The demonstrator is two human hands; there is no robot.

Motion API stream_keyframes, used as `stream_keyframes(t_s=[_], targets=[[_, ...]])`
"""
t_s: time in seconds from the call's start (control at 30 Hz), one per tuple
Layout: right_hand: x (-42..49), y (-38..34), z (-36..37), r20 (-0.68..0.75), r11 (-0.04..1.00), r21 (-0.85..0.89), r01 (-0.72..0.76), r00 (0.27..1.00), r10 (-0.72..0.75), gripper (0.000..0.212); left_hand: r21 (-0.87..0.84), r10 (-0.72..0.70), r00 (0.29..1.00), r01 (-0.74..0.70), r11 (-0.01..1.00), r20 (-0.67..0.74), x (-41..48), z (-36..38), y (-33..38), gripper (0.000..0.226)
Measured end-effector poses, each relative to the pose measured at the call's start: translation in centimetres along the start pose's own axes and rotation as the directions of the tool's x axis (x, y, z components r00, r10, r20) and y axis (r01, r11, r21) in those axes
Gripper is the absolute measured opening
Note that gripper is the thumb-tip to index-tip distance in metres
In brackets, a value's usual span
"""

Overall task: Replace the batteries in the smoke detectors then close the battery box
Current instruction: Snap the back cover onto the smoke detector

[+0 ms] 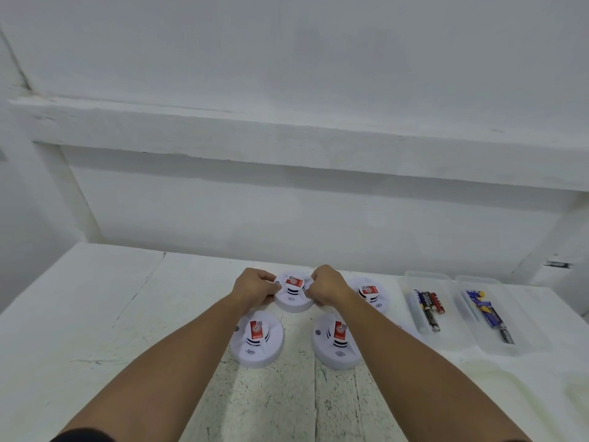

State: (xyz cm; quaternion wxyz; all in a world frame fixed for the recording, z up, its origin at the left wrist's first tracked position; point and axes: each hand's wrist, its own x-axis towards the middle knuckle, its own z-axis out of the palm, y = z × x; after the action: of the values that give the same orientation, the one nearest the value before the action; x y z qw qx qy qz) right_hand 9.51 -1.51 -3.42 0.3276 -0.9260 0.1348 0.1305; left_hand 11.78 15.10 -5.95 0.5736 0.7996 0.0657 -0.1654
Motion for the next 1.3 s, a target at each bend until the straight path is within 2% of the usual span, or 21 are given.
stream_keyframes(t_s=[0.2, 0.23, 0.3, 0.37, 0.4, 0.5, 0.57, 0.67, 0.73, 0.77, 0.8, 0.9, 0.93, 1.03, 1.1, 1.2, 1.3], targets=[[0.2, 0.1, -0.1, 0.003, 1.0, -0.012, -0.005, 1.0, 0.005, 0.041, 0.007, -0.037, 0.999, 0.037, 0.999, -0.021, 0.2, 0.0, -0.1, 0.012], [0.0, 0.0, -0.1, -0.004, 1.0, -0.014, 0.003, 1.0, -0.003, 0.036, 0.01, -0.045, 0.999, 0.045, 0.999, -0.025, 0.2, 0.0, 0.0, 0.01], [-0.5, 0.0, -0.3, -0.017, 0.999, -0.023, 0.028, 0.999, -0.028, 0.007, 0.018, -0.057, 0.998, 0.058, 0.998, -0.031, 0.3, 0.1, 0.4, 0.004], [-0.8, 0.4, -0.7, -0.037, 0.997, -0.01, 0.07, 0.997, -0.071, 0.035, 0.049, -0.05, 0.998, 0.052, 0.997, -0.044, 0.4, 0.6, 1.1, 0.004], [-1.0, 0.6, -0.9, -0.053, 0.996, 0.003, 0.094, 0.994, -0.094, 0.04, 0.111, -0.023, 0.998, 0.03, 0.993, -0.063, 0.5, 0.9, 1.5, 0.009], [-1.6, 1.3, -2.3, -0.162, 0.985, 0.057, 0.165, 0.975, -0.154, 0.037, 0.343, 0.095, 0.983, -0.035, 0.939, -0.159, 0.4, 2.3, 3.0, 0.037], [-1.8, 2.2, -3.7, -0.252, 0.982, 0.096, 0.165, 0.958, -0.136, 0.034, 0.408, 0.18, 0.967, -0.094, 0.908, -0.178, 0.1, 3.7, 4.0, 0.041], [-2.1, 4.4, -5.8, -0.343, 0.992, 0.072, 0.106, 0.936, -0.075, 0.034, 0.413, 0.301, 0.951, -0.247, 0.877, -0.071, -0.7, 6.7, 5.0, 0.032], [-1.8, 5.9, -6.4, -0.335, 0.999, 0.018, 0.041, 0.942, -0.032, 0.03, 0.435, 0.354, 0.935, -0.318, 0.842, -0.001, -1.3, 8.7, 5.2, 0.029], [-1.8, 6.6, -6.6, -0.307, 1.0, -0.021, -0.008, 0.952, 0.001, 0.021, 0.441, 0.357, 0.933, -0.335, 0.833, 0.034, -1.6, 9.7, 5.4, 0.03], [-2.0, 7.2, -6.7, -0.276, 0.995, -0.075, -0.059, 0.961, 0.036, 0.007, 0.446, 0.344, 0.936, -0.34, 0.828, 0.075, -1.7, 10.7, 5.4, 0.032], [-2.2, 8.9, -6.3, -0.239, 0.979, -0.172, -0.114, 0.968, 0.071, 0.008, 0.475, 0.225, 0.957, -0.287, 0.832, 0.184, -2.0, 13.3, 5.5, 0.027], [-2.2, 9.3, -6.1, -0.245, 0.982, -0.149, -0.119, 0.966, 0.08, 0.01, 0.486, 0.184, 0.962, -0.261, 0.834, 0.202, -2.2, 13.8, 5.5, 0.024], [-2.2, 10.1, -5.6, -0.245, 0.988, -0.023, -0.15, 0.959, 0.14, 0.02, 0.484, 0.093, 0.977, -0.178, 0.857, 0.194, -2.1, 14.8, 5.2, 0.036], [-1.9, 10.2, -5.6, -0.237, 0.986, 0.023, -0.166, 0.957, 0.167, 0.03, 0.447, 0.072, 0.98, -0.149, 0.882, 0.184, -2.0, 15.0, 5.2, 0.018], [-1.8, 10.0, -6.0, -0.207, 0.974, 0.123, -0.19, 0.955, 0.212, 0.033, 0.341, 0.033, 0.984, -0.092, 0.936, 0.176, -1.6, 15.1, 5.5, 0.025], [-1.6, 9.8, -6.4, -0.223, 0.953, 0.255, -0.167, 0.948, 0.226, 0.027, 0.095, -0.033, 0.977, 0.013, 0.995, 0.21, -1.7, 14.8, 6.2, 0.024]])
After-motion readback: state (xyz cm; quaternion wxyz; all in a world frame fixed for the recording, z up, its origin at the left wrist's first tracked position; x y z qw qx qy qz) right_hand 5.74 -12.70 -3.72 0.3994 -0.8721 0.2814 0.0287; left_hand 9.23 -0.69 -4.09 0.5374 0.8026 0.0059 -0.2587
